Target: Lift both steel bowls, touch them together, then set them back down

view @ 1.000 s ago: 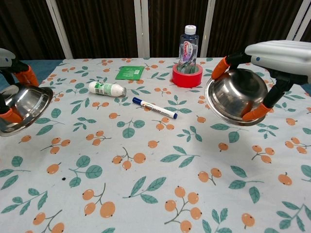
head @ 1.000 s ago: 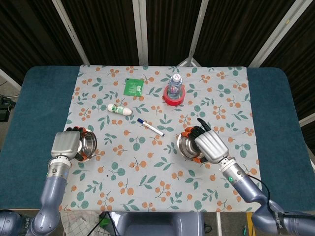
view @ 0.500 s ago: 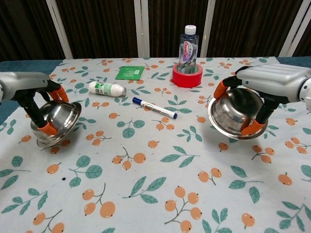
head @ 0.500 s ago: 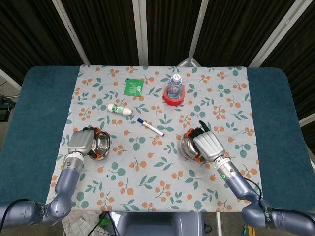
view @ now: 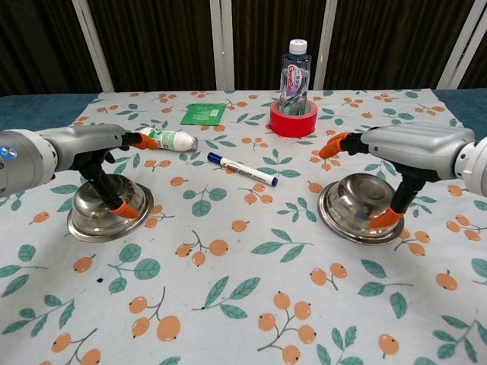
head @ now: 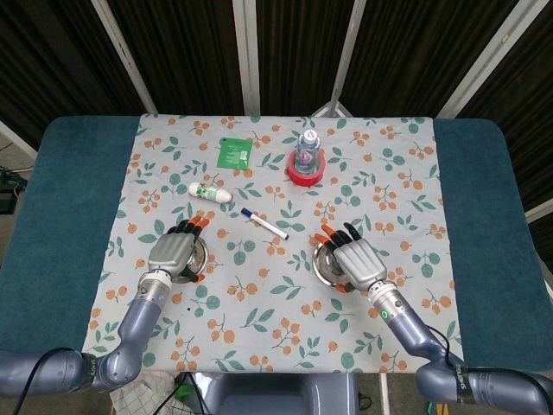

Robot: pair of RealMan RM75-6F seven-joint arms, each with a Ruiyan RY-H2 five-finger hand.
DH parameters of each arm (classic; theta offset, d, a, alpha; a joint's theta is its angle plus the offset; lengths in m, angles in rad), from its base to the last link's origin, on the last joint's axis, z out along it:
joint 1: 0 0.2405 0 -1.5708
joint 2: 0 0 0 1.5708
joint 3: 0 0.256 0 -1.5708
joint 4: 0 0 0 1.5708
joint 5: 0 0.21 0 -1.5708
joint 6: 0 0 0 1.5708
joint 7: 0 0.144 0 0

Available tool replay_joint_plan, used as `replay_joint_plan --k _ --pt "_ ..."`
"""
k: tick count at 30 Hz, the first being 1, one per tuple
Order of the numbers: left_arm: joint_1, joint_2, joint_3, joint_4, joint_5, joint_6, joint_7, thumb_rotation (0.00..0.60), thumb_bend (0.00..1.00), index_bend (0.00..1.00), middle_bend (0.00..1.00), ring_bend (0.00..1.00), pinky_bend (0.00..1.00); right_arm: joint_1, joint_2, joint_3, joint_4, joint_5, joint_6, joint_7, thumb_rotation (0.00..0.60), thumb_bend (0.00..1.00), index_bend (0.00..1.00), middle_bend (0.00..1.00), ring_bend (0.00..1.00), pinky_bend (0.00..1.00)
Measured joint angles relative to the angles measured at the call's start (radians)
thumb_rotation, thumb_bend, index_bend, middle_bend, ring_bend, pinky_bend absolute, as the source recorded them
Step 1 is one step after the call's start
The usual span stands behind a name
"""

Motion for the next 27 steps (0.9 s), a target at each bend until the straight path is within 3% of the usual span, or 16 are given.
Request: replay_joint_plan --k 8,19,22,27 --pt "0.037 0.102 -0.004 -0.112 0.12 0.019 -0.08 0.6 0.0 0.09 0.0 0.0 0.1 -0.024 0.016 0.039 -0.005 -0.02 0.05 0.143 0.6 0.0 0.09 0.01 0.13 0.0" --pt "0.13 0.416 0.031 -0.388 0.131 0.172 -0.031 0.6 0.0 0.09 0.0 0.0 0.01 -0.089 0.123 0.11 0.125 -0.083 0.141 0.426 0.6 0.0 0.09 0.01 0.13 0.0" --pt "0.172 0.483 0.064 -0.412 0.198 0.191 -0.045 0.6 0.0 0.09 0.0 0.0 0.01 -0.109 0.157 0.119 0.144 -0.105 0.154 0.547 0.6 0.0 0.09 0.01 0.13 0.0" --pt "0.269 0.569 0.128 -0.416 0.396 0.234 -0.129 0.6 0.0 0.09 0.0 0.0 0.01 -0.16 0.236 0.111 0.167 -0.198 0.197 0.786 0.6 0.0 0.1 0.01 0.13 0.0"
